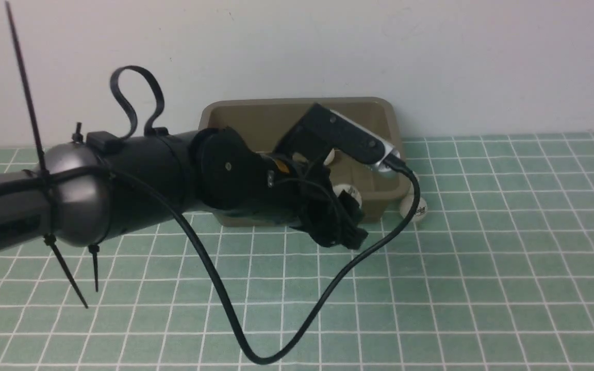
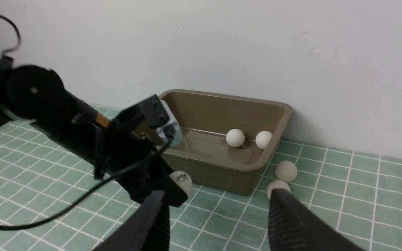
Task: Put the table tennis balls in the box on the green coffee tablecloth.
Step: 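Drop the ball into the bin, then reach for and grasp a ping pong ball on the table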
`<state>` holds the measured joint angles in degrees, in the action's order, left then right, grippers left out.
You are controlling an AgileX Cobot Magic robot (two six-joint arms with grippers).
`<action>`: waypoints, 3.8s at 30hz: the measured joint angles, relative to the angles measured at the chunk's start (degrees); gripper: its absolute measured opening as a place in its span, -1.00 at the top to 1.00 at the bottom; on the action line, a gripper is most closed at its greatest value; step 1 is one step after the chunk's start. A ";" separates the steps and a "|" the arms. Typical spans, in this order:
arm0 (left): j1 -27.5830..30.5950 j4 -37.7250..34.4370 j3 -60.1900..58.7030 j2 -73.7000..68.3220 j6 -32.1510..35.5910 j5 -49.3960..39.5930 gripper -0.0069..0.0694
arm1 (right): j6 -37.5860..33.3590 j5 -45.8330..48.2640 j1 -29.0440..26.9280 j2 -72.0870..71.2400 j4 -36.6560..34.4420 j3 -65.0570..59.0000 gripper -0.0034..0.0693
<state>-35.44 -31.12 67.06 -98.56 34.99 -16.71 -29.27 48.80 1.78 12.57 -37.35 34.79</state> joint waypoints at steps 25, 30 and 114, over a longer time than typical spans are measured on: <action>9.18 -5.26 2.84 -9.78 20.28 21.86 -0.42 | -0.38 0.47 0.00 0.00 -0.11 0.00 -0.07; 6.90 -11.48 2.84 -0.39 19.90 15.04 -0.44 | -0.45 0.04 0.00 0.00 -0.06 0.00 -0.07; 6.78 24.07 2.84 39.19 -26.09 -42.75 -0.22 | -62.85 -6.22 0.00 107.35 -35.74 38.34 -0.45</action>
<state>-28.66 -7.05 69.91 -59.36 8.90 -59.46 -92.12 42.58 1.78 119.92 -73.09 73.13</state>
